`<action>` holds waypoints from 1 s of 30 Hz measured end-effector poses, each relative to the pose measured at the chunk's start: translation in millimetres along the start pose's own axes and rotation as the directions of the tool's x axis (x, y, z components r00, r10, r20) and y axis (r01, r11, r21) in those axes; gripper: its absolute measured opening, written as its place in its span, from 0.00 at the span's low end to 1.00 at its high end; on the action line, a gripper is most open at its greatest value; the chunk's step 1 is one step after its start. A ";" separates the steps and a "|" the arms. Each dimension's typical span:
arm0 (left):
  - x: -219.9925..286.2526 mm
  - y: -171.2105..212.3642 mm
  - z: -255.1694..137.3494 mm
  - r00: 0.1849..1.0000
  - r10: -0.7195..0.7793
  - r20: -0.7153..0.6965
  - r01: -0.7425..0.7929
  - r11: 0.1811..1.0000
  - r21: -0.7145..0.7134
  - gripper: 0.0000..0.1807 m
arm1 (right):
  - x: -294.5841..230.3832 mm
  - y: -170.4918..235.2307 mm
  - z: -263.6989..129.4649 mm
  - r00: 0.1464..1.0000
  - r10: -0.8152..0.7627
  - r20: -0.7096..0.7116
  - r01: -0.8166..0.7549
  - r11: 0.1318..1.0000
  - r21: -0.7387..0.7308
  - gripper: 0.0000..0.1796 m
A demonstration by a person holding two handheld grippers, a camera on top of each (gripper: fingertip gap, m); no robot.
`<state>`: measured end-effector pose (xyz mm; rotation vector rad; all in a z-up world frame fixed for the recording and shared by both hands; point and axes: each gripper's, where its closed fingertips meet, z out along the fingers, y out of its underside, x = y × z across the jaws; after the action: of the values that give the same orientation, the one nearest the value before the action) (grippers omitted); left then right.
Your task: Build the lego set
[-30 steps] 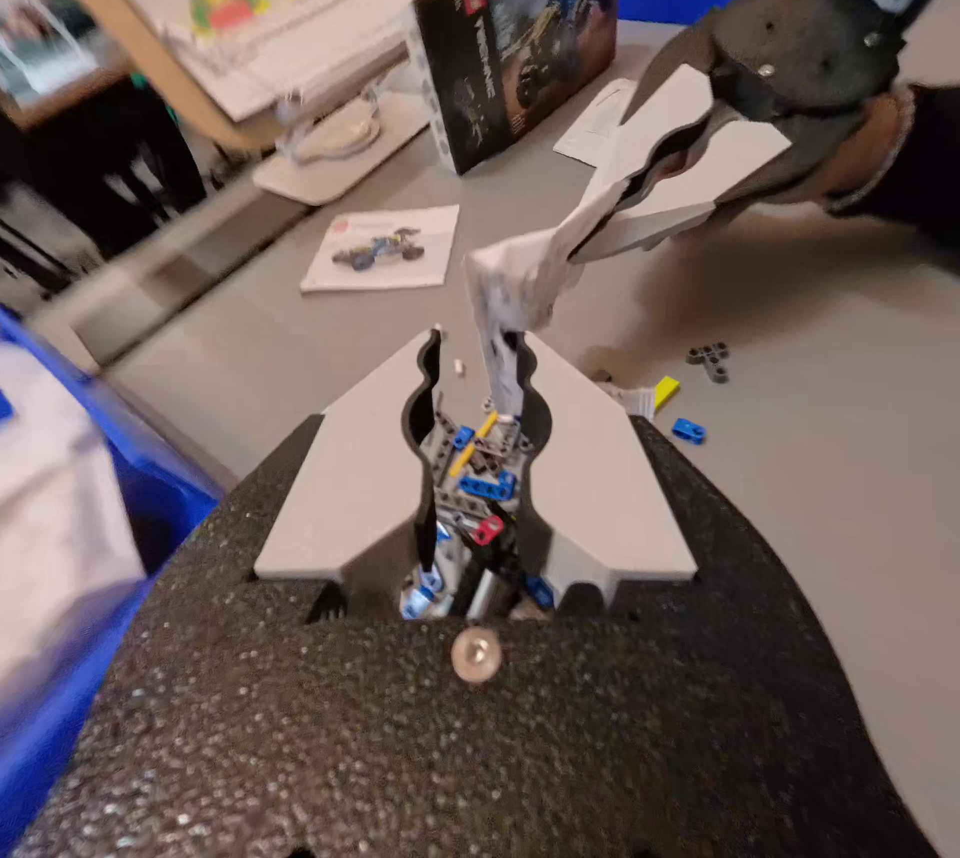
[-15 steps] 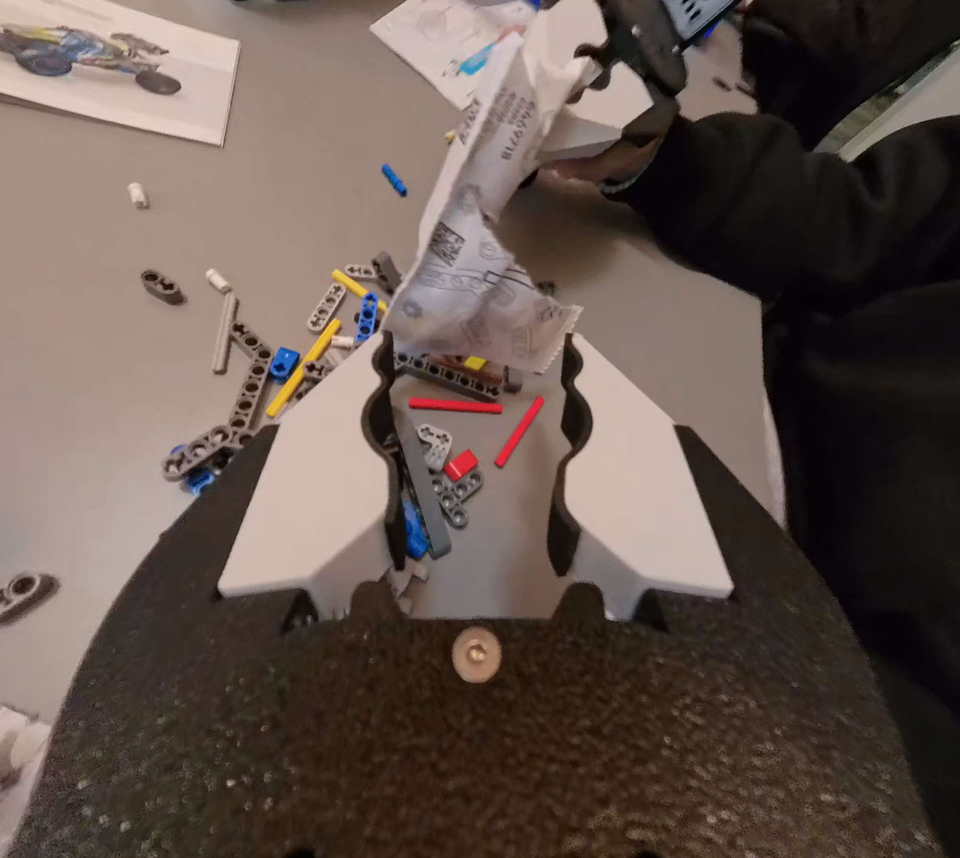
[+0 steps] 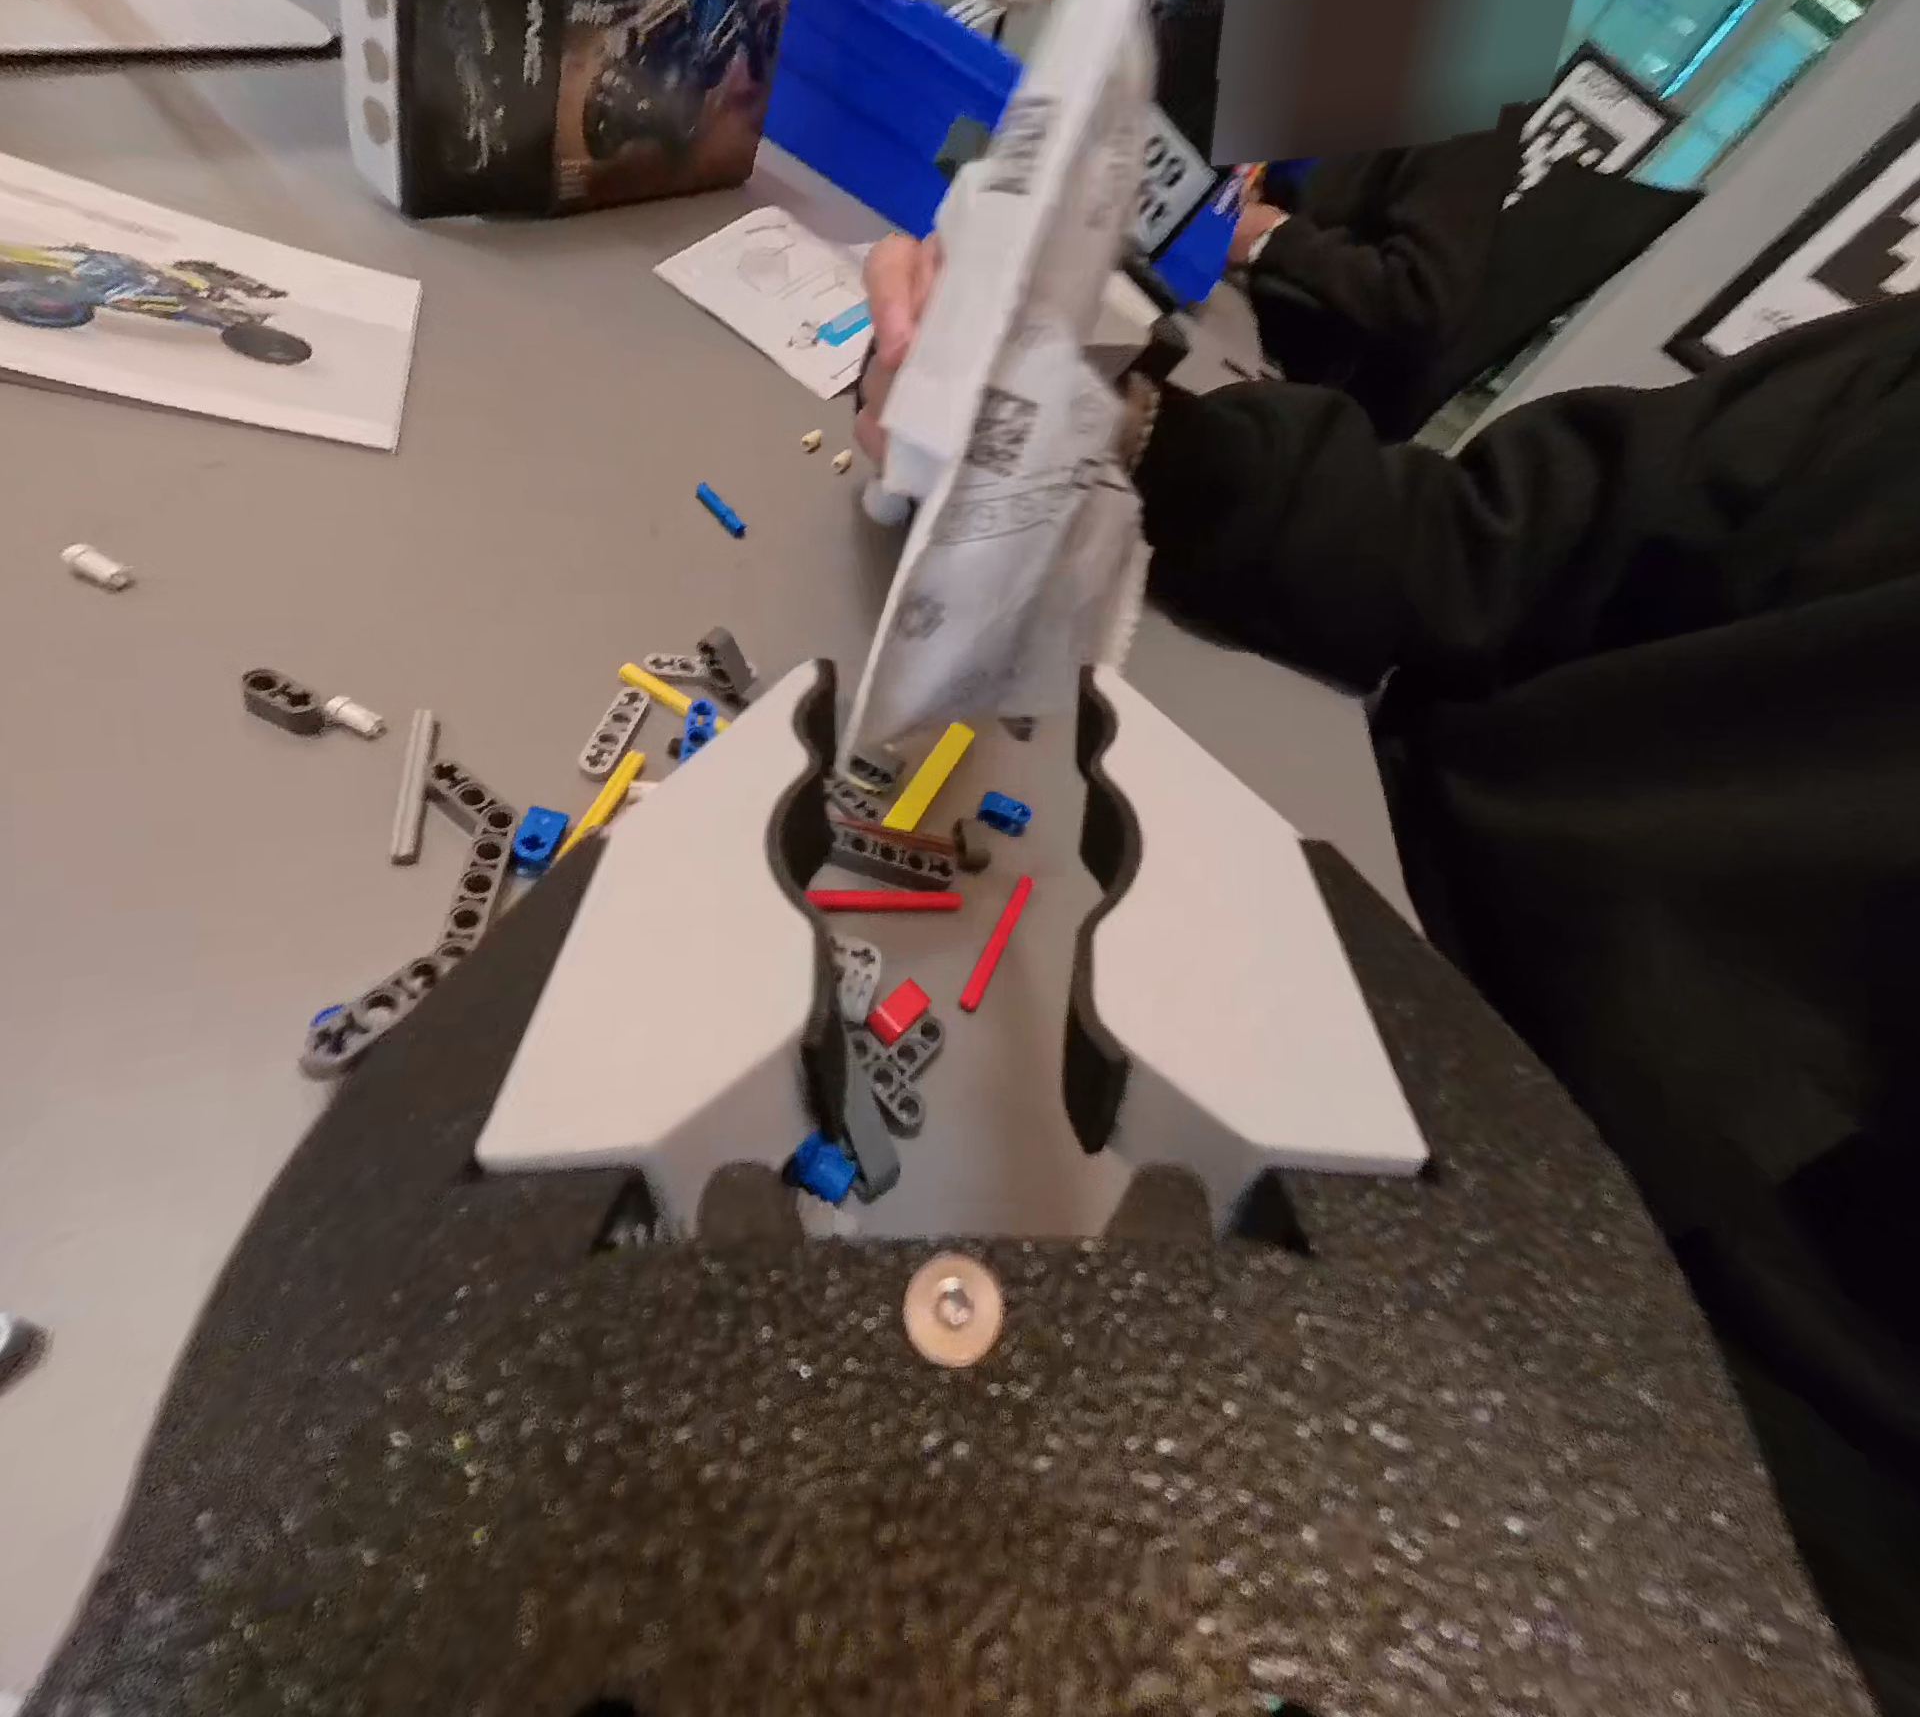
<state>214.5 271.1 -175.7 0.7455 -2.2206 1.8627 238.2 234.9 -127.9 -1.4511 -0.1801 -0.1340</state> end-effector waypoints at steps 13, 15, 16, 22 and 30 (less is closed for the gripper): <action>-32.3 32.0 -25.6 0.977 0.021 0.213 0.024 0.979 -0.203 0.03 | 3.6 40.9 12.3 0.999 -0.041 0.004 0.041 0.958 -0.283 0.00; -29.1 36.0 -28.8 0.977 0.014 0.211 0.046 0.959 -0.279 0.03 | 1.2 45.3 12.7 0.997 -0.056 0.043 0.067 0.946 -0.318 0.00; -28.1 36.9 -30.1 0.977 0.018 0.214 0.053 0.946 -0.319 0.03 | 1.1 46.1 12.6 0.996 -0.064 0.062 0.080 0.942 -0.325 0.00; -28.4 38.4 -38.7 0.972 0.045 0.232 0.104 0.800 -0.591 0.04 | 1.3 59.8 10.4 0.969 -0.174 0.173 0.227 0.902 -0.366 0.00; -38.6 31.3 -49.4 0.938 0.129 0.322 0.216 0.509 -0.833 0.03 | 2.8 67.8 12.0 0.920 -0.311 0.240 0.386 0.832 -0.399 0.00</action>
<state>223.8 332.3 -208.7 0.9066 -2.8330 0.3504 254.0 254.7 -192.0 -1.8731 -0.5869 -0.3743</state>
